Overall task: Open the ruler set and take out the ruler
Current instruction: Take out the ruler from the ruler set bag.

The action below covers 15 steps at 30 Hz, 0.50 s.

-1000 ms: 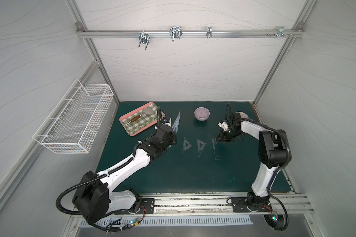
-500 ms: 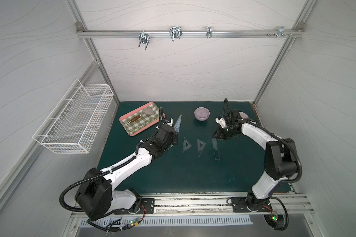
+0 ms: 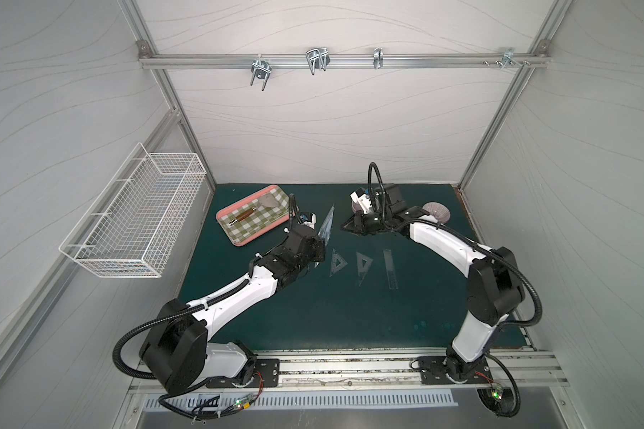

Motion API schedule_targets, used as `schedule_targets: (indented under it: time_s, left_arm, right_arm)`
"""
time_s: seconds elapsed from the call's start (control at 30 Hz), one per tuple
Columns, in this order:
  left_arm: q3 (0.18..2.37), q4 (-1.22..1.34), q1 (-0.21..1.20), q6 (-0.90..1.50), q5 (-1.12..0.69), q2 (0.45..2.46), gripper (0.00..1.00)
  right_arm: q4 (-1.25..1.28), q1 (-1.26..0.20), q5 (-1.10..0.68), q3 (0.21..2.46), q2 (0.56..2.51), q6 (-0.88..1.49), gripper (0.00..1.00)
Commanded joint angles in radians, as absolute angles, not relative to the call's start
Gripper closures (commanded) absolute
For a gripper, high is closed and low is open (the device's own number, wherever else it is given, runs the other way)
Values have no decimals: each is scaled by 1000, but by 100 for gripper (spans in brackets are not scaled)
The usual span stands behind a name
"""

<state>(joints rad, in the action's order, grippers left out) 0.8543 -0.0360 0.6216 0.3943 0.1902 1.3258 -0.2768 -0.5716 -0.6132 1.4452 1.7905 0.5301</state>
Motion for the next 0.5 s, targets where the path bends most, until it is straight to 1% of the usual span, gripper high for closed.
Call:
schedule_targets:
  time_s: [0.0, 0.2, 0.47]
  left_arm:
    - [904, 17, 619, 415, 187, 1328, 100]
    - [908, 9, 619, 413, 200, 1327, 100]
    - [908, 19, 618, 420, 202, 1311, 100]
  right_arm:
    - [-225, -611, -638, 1506, 1841, 598, 92]
    - [-264, -660, -621, 1585, 1892, 596, 94]
    - [-372, -697, -527, 1646, 1923, 552, 95]
